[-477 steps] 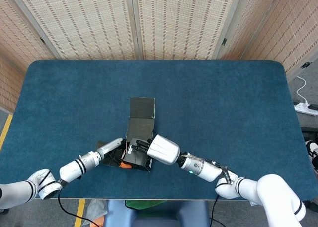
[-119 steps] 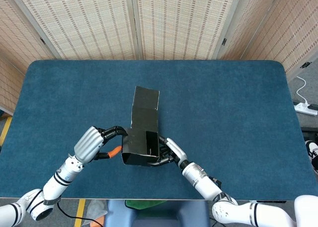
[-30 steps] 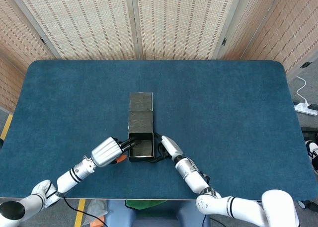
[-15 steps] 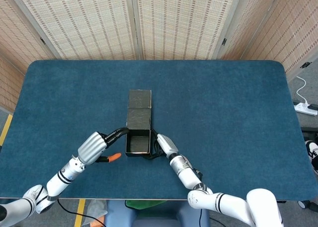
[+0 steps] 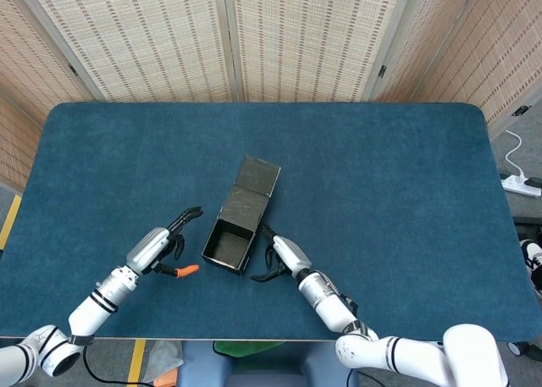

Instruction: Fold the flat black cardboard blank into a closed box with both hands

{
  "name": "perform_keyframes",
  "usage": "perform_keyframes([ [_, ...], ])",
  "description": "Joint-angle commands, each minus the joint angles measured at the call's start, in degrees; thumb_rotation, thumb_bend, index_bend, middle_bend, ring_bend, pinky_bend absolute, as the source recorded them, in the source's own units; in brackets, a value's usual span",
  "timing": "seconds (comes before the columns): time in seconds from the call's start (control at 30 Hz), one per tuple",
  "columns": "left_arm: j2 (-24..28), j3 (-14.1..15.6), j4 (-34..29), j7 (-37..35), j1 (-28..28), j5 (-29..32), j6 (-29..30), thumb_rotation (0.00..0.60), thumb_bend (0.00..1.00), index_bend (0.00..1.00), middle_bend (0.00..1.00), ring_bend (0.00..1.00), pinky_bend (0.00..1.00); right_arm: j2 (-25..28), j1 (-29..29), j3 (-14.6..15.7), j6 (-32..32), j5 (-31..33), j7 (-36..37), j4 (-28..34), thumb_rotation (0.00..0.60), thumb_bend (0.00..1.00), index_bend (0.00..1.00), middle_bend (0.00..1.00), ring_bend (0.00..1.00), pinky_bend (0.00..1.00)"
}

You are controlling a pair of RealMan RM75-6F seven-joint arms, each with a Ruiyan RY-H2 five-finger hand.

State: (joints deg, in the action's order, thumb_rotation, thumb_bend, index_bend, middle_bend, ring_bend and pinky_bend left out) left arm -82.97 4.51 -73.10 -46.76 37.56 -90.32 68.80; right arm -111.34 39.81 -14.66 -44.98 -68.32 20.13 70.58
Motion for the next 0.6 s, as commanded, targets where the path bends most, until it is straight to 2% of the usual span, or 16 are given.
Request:
perform_keyframes([
  [0.03,1.7,0.6,0.1,-3.3,2.0,2.6,-8.0,0.600,0.22,0.00,0.00,0.67,0.93,4.0,-1.9,0.8,-0.2,1.5,-1.4,4.2,0.600,0.00,0.00,0.00,0.60,1.00],
  [0.23,-0.8,0.3,5.8,-8.0,4.2,3.3,-15.7,0.600,0.22,0.00,0.00,0.65,0.92,16.3,-4.7,1.8,0.9,3.9,-3.5,18.5,0.600,0.00,0.00,0.00,0.60,1.00],
  [0.37,-1.9,0.1,7.6,-9.9,4.7,3.0,-16.9,0.600,0.22,0.00,0.00,0.65,0.92,19.5,-5.6,1.5,-0.3,4.3,-4.2,22.7,0.600,0.00,0.00,0.01,0.60,1.00],
  [0.47,-4.0,-0.3,10.4,-14.2,5.7,2.3,-18.2,0.600,0.22,0.00,0.00,0.65,0.92,23.9,-6.9,0.8,-3.5,2.8,-5.4,28.7,0.600,0.00,0.00,0.03,0.60,1.00],
  [0.5,-5.4,-0.5,11.7,-16.5,6.8,1.9,-19.8,0.600,0.22,0.00,0.00,0.65,0.92,25.9,-7.6,-0.8,-6.3,0.9,-5.3,32.1,0.600,0.00,0.00,0.03,0.60,1.00],
  [0.6,-7.4,-0.4,14.7,-20.3,8.2,0.4,-20.9,0.600,0.22,0.00,0.00,0.64,0.92,27.9,-7.9,-1.4,-7.5,0.4,-5.3,34.7,0.600,0.00,0.00,0.04,0.60,1.00],
])
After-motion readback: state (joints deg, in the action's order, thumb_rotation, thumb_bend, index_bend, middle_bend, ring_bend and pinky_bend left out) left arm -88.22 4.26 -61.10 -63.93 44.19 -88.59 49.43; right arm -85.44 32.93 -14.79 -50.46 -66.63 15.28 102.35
